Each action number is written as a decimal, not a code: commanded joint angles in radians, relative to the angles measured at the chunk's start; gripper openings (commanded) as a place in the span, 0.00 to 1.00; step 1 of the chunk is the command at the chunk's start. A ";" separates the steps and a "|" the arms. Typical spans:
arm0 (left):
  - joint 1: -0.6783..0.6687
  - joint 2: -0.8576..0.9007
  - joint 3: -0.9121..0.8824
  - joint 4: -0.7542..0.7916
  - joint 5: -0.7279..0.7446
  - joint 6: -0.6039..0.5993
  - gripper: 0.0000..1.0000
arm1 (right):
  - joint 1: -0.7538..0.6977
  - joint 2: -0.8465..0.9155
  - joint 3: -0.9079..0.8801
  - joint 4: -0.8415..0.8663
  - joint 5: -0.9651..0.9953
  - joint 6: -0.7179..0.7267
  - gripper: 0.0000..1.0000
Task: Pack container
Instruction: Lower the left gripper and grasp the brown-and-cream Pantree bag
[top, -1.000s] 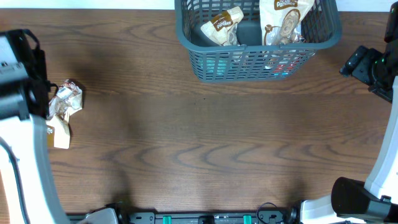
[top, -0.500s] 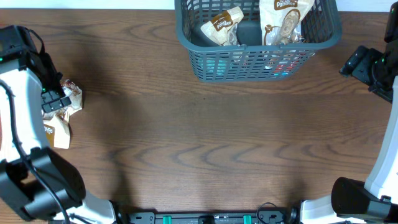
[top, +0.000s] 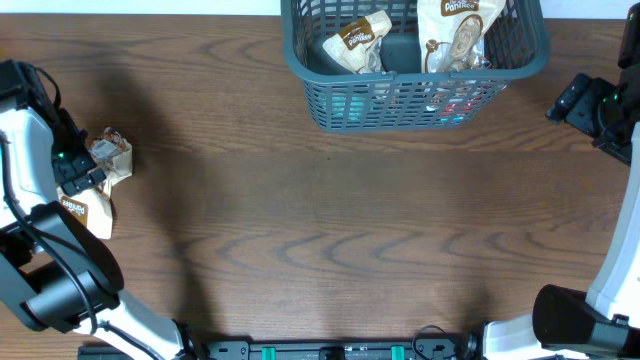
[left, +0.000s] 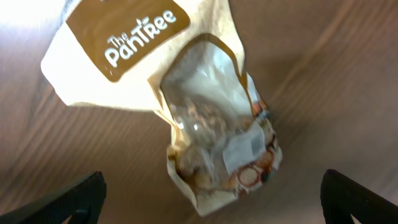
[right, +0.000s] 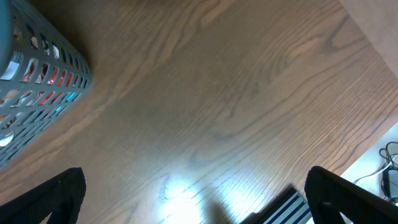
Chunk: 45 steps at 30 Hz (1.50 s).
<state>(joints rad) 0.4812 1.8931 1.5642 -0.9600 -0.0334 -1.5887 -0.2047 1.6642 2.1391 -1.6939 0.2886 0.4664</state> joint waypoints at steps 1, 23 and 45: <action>0.000 0.050 -0.005 -0.009 -0.019 0.028 0.99 | -0.005 0.004 0.005 -0.001 0.018 0.011 0.99; 0.000 0.220 -0.005 0.019 -0.005 0.012 0.99 | -0.005 0.004 0.005 -0.001 0.018 0.011 0.99; 0.000 0.252 -0.012 0.079 -0.019 0.013 0.99 | -0.005 0.004 0.005 -0.001 0.018 0.011 0.99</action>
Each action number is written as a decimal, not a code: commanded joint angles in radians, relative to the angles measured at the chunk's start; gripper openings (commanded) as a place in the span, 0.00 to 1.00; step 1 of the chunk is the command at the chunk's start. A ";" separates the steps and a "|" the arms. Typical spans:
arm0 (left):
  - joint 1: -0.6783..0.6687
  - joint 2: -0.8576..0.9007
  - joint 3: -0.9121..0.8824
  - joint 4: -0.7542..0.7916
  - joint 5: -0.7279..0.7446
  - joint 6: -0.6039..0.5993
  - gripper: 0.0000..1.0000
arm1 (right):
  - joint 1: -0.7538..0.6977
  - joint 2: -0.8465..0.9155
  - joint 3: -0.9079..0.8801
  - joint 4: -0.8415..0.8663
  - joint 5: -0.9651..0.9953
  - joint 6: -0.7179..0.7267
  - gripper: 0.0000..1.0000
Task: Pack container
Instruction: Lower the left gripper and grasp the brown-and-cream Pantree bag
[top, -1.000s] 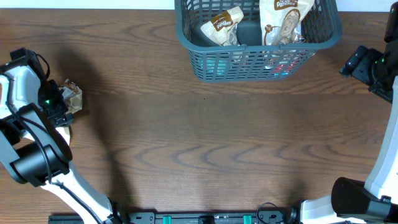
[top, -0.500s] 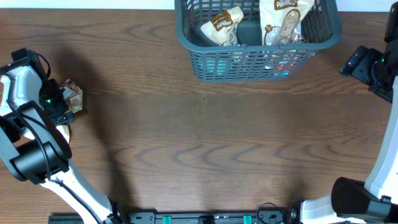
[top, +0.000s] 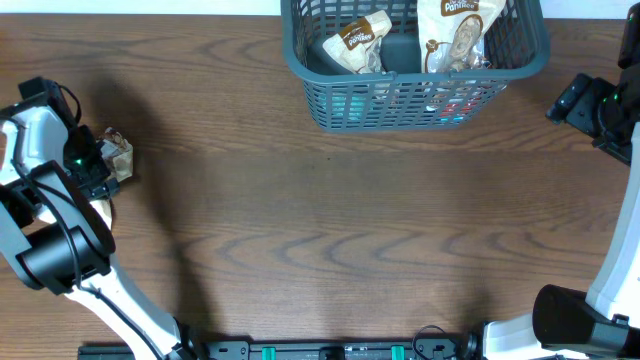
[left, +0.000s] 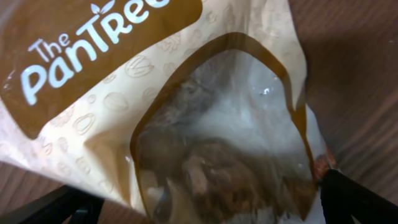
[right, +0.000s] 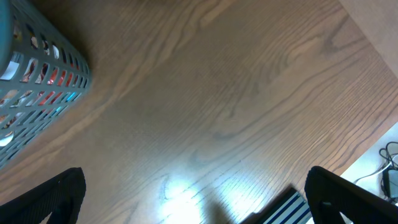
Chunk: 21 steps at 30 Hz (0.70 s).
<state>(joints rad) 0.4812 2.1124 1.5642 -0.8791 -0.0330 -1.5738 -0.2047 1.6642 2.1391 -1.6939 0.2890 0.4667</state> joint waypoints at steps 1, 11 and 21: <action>0.000 0.036 -0.012 -0.002 -0.019 -0.002 0.99 | -0.005 0.004 0.005 -0.001 0.017 0.011 0.99; 0.000 0.059 -0.012 0.007 -0.020 -0.002 0.99 | -0.005 0.004 0.005 -0.001 0.017 0.011 0.99; 0.000 0.059 -0.050 0.044 -0.038 -0.002 0.99 | -0.005 0.004 0.005 -0.001 0.017 0.011 0.99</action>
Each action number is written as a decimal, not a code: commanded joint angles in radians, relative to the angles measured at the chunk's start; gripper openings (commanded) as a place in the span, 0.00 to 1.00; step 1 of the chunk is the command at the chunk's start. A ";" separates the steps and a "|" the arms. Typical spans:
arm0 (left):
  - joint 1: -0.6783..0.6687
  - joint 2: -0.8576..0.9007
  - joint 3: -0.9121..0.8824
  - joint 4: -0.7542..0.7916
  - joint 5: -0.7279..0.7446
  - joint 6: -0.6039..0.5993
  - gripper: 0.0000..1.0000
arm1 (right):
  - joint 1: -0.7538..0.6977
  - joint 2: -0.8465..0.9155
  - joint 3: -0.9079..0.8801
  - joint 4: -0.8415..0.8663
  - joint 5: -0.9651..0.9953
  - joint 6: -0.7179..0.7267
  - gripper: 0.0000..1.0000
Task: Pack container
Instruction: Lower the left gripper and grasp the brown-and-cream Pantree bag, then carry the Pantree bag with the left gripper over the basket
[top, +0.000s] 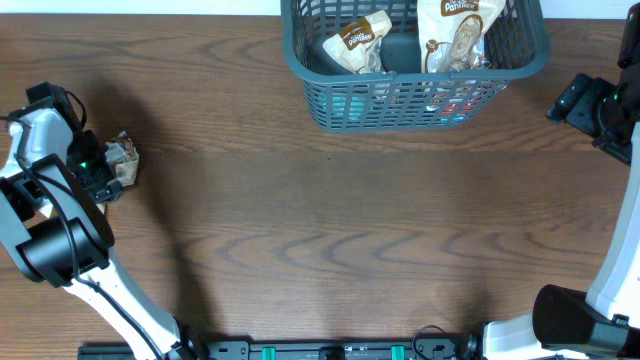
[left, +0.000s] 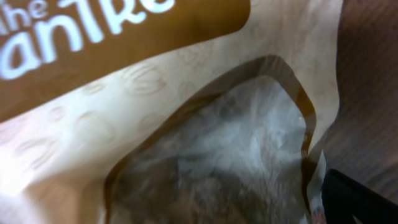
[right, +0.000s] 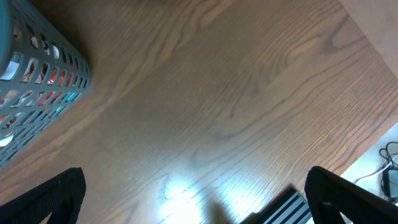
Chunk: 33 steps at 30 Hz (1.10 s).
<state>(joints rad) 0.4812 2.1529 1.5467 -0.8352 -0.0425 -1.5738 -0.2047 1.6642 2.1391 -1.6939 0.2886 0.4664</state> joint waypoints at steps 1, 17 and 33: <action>0.000 0.019 -0.041 0.004 -0.028 -0.002 0.99 | -0.005 0.004 0.005 -0.001 0.018 0.011 0.99; 0.000 0.018 -0.083 0.000 0.002 0.168 0.06 | -0.005 0.004 0.005 -0.001 0.018 0.011 0.99; -0.269 -0.426 -0.049 0.067 0.051 0.843 0.05 | -0.005 0.004 0.005 -0.001 0.018 0.011 0.99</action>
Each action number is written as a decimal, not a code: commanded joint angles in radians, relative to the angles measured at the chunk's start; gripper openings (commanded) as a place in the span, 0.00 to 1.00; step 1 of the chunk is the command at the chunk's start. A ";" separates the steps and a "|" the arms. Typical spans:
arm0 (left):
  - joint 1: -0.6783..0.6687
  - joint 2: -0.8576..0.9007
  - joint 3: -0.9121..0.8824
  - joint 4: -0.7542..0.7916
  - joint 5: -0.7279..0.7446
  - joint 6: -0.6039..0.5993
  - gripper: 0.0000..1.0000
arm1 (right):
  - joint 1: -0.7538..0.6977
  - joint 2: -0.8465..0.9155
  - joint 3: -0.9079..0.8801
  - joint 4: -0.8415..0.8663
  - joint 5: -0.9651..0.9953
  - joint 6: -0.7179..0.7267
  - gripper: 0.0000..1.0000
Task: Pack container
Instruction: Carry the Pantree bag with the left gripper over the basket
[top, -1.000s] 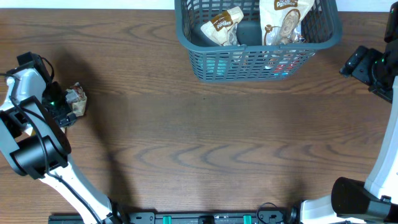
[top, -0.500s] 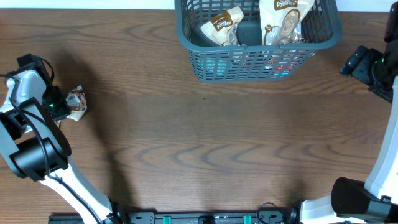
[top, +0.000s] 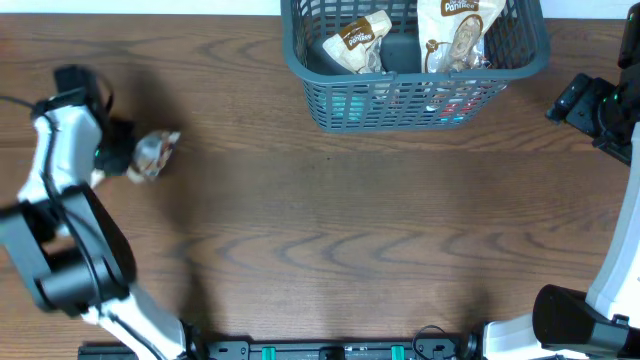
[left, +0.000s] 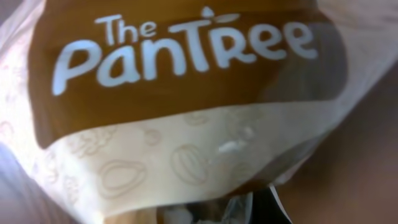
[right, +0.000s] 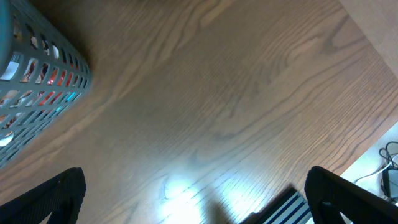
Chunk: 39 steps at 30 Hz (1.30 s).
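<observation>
A cream and brown "The PanTree" snack bag (top: 155, 152) hangs at the left of the table with my left gripper (top: 124, 155) shut on its near end. In the left wrist view the bag (left: 186, 93) fills the frame and hides my fingers. The grey plastic basket (top: 400, 100) stands at the back centre, holding two similar snack bags (top: 360, 38) and other packets. My right gripper (right: 196, 205) hovers open over bare wood at the far right (top: 560, 103), with nothing between its fingers.
The basket's wall (right: 37, 93) shows at the left edge of the right wrist view. The table's right edge (right: 379, 74) lies close to the right gripper. Brown wood stretches between the held bag and the basket.
My left gripper has moved right and towards the back with the snack bag in it. The bag is now off its old spot at the table's left edge. The right arm has not moved.
My left gripper stood open above the snack bag lying at the table's left edge. It was then lower, with the bag filling the wrist view, then lower still. Now it is shut on the bag, further right. The right arm stayed still throughout.
</observation>
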<state>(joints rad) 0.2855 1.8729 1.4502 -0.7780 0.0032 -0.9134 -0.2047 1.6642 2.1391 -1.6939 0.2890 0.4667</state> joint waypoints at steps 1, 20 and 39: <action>-0.111 -0.190 0.072 0.011 0.005 0.201 0.06 | -0.005 0.004 0.005 -0.001 0.017 0.011 0.99; -0.616 -0.146 0.531 0.531 -0.127 0.279 0.05 | -0.005 0.004 0.005 -0.001 0.017 0.011 0.99; -0.737 0.243 0.735 0.574 -0.127 0.183 0.06 | -0.005 0.004 0.005 -0.001 0.017 0.011 0.99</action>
<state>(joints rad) -0.4416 2.1086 2.1418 -0.2085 -0.1093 -0.7284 -0.2047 1.6646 2.1391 -1.6936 0.2886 0.4667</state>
